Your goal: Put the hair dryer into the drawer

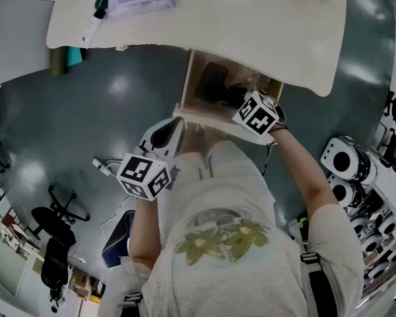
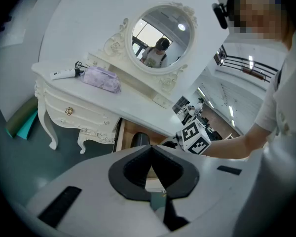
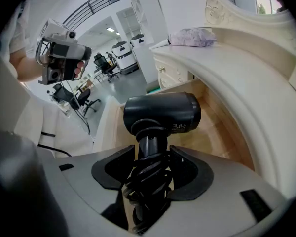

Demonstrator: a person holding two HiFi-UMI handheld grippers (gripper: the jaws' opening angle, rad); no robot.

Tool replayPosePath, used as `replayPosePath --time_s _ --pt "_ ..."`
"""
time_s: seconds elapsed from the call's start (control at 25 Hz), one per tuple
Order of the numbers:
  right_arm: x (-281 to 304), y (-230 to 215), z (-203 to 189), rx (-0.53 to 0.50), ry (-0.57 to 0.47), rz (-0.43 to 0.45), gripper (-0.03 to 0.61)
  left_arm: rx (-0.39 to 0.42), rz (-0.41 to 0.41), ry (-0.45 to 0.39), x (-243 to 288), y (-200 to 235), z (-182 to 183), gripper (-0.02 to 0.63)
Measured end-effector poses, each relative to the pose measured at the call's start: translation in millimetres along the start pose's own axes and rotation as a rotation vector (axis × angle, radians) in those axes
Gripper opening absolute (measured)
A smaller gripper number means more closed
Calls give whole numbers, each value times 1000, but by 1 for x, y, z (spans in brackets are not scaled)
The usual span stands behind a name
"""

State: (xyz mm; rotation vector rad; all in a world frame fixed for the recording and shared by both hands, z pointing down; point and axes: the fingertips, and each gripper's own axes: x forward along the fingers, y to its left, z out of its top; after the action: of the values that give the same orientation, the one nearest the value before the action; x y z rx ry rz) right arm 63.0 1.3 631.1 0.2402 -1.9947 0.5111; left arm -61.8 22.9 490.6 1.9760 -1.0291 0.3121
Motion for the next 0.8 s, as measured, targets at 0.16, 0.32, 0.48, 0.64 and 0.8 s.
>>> replayPosePath --time_s 0.16,0.32,0.48,0.64,0.8 --pt "6 -2 0 -6 8 1 216 -4 3 1 -1 2 -1 11" --pt "11 -3 -1 -8 17 1 216 -9 9 1 -3 4 -2 11" --pt "16 -5 -4 -16 30 -2 216 -13 12 4 -4 6 -5 11" --pt "19 -5 -4 -32 38 -3 216 -16 22 1 -7 9 -5 11" --pt "24 -6 -6 -48 47 -10 216 -19 28 -2 -9 10 -7 11"
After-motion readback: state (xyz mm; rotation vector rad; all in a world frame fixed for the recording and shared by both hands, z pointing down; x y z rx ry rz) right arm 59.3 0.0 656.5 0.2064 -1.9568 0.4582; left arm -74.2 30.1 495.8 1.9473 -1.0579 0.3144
